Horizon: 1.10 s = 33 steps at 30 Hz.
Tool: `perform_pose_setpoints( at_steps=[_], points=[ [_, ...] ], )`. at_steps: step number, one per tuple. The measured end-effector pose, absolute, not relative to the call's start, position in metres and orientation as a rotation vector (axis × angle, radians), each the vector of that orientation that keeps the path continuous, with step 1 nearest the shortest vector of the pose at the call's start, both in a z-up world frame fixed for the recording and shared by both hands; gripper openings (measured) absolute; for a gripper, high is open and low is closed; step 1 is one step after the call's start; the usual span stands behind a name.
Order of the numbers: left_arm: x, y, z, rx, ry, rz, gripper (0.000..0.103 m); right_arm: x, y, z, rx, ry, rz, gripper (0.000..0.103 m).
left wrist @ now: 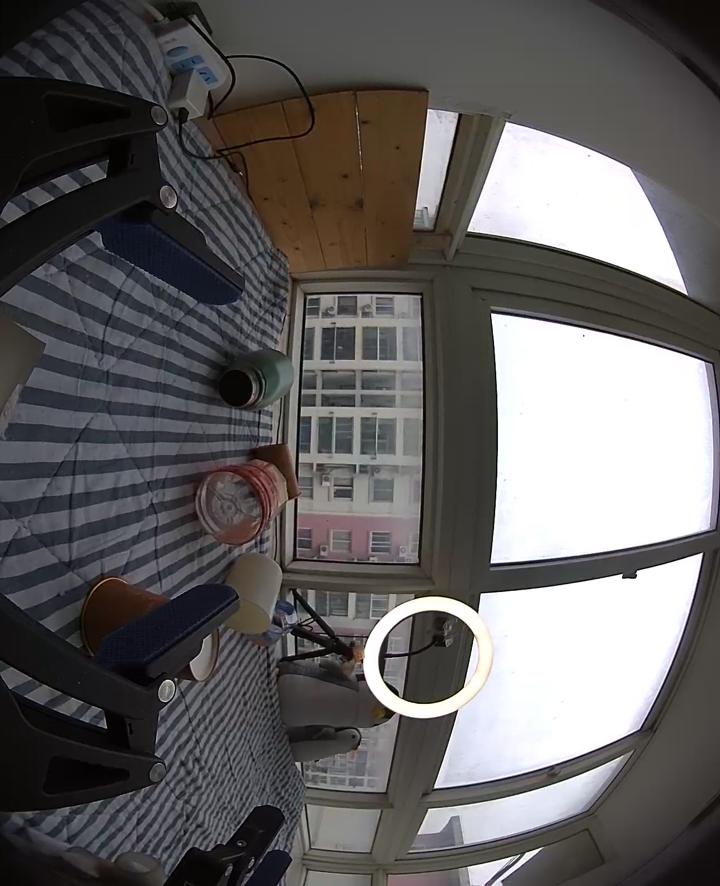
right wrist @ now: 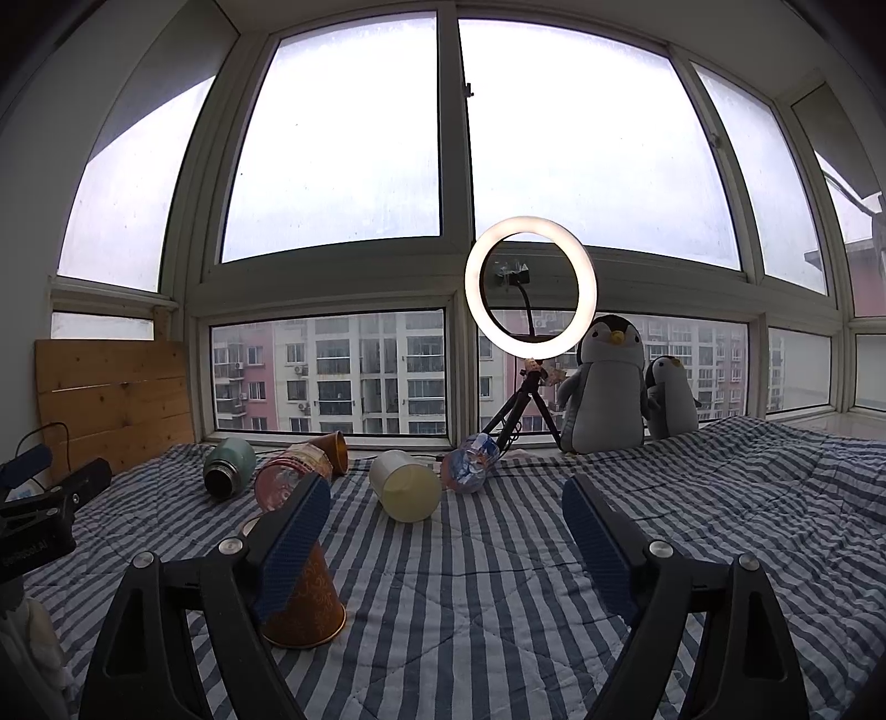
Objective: Flip cup upside down
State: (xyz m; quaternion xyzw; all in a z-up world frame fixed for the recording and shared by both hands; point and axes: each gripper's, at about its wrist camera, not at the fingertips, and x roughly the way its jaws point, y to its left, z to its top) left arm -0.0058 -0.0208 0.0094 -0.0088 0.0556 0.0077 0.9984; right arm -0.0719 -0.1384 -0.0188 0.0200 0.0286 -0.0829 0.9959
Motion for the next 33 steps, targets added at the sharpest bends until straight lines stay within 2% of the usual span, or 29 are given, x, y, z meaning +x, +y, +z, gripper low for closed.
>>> perform_pose_setpoints(
  at_steps=[8, 18, 33],
  points=[
    [-0.0058, -0.0208, 0.0093, -0.018, 0.111, 0.015, 0.102, -0.072, -0.1385, -0.0188, 0.039, 0.057, -0.166, 0.087],
    [-0.0059, -0.0211, 0.0085, -0.018, 0.111, 0.015, 0.102, -0.0722, -0.1382, -0.019, 0.045, 0.052, -0.167, 0.099],
    [-0.0067, -0.0211, 0.0078, -0.02, 0.11, 0.014, 0.102, -0.0722, -0.1399, -0.0192, 0.047, 0.053, -0.167, 0.101]
  ],
)
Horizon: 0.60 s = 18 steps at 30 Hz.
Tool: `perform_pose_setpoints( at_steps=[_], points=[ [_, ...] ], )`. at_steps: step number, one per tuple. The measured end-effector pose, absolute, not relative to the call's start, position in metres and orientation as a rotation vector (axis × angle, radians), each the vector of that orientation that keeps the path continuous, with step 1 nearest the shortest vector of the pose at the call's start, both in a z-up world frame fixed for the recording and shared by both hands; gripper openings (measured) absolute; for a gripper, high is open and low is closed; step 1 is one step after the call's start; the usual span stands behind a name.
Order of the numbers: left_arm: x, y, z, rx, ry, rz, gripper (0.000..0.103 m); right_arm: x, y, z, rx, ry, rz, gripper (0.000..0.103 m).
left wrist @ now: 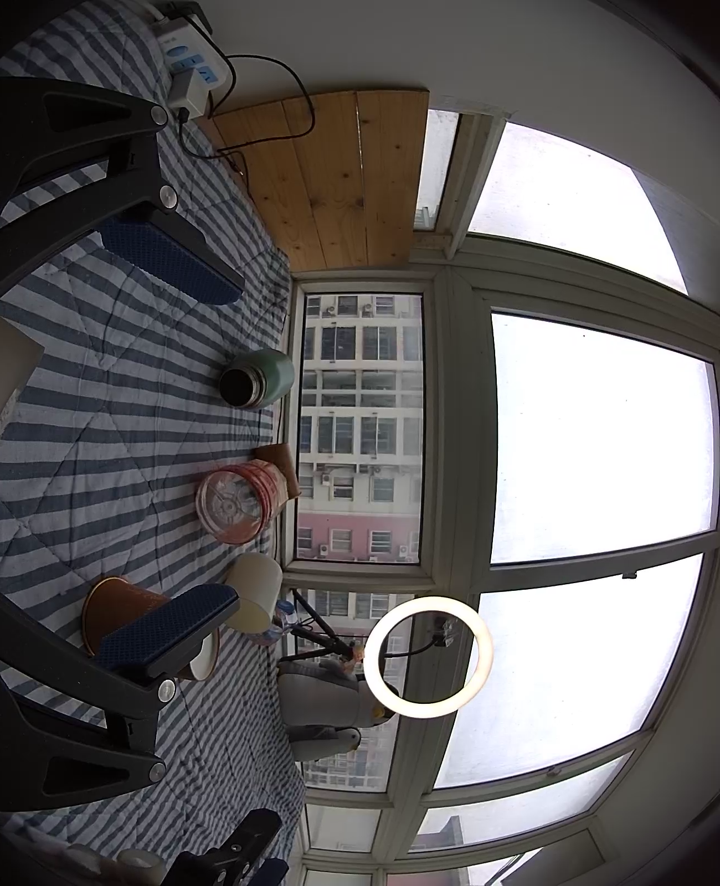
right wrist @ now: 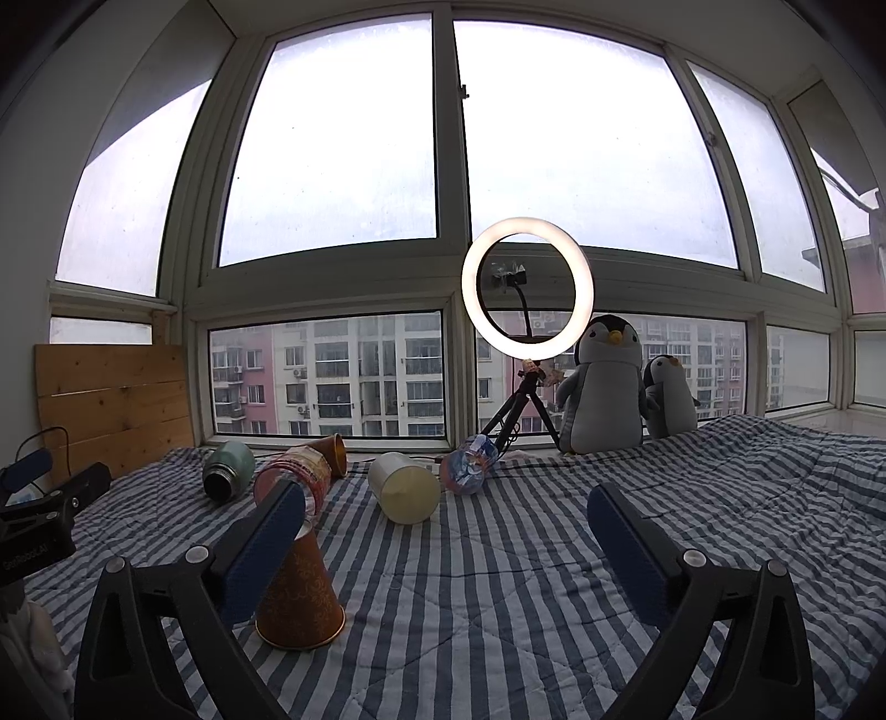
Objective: Flip cup upside down
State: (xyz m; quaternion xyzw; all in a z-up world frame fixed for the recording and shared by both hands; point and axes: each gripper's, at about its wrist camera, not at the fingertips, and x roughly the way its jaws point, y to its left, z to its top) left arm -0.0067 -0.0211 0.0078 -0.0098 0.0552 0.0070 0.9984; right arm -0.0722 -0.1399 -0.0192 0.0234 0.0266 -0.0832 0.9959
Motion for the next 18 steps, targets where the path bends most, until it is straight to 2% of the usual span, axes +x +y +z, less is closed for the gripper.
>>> perform_pose_setpoints(
  at_steps=[18],
  points=[
    [-0.0058, -0.0213, 0.0081, -0.021, 0.119, 0.012, 0.102, -0.0725, -0.1408, -0.0194, 0.048, 0.054, -0.166, 0.101]
  ],
)
